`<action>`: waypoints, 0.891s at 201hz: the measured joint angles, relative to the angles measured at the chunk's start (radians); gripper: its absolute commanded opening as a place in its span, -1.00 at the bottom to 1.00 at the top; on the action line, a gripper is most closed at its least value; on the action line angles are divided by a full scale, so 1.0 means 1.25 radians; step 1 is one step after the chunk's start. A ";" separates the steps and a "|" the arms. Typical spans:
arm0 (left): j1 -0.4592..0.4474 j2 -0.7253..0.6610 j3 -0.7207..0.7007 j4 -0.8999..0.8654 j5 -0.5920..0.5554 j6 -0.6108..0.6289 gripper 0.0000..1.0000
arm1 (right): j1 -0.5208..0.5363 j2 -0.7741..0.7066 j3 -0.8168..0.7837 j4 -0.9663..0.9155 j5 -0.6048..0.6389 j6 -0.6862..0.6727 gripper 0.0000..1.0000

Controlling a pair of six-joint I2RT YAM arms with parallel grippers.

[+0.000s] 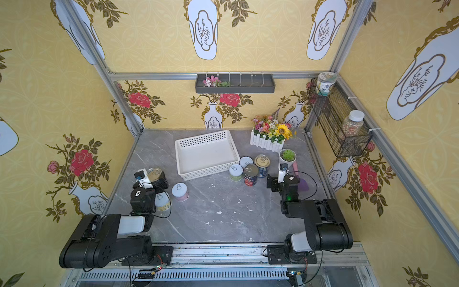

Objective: Put the canned food in the basket
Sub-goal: Move the basket to the center of the board.

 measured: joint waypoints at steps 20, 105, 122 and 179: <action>0.000 0.000 0.000 0.000 0.000 0.000 1.00 | 0.001 0.000 0.000 0.000 0.000 0.000 0.94; 0.000 0.000 0.000 0.000 0.000 0.000 1.00 | -0.001 0.000 0.000 0.000 -0.009 0.000 0.94; 0.006 0.000 0.002 0.000 0.009 -0.002 1.00 | -0.009 0.002 0.004 0.000 -0.017 0.002 0.94; -0.013 -0.087 0.023 -0.055 -0.026 -0.010 1.00 | 0.106 -0.157 0.141 -0.225 0.135 0.008 0.94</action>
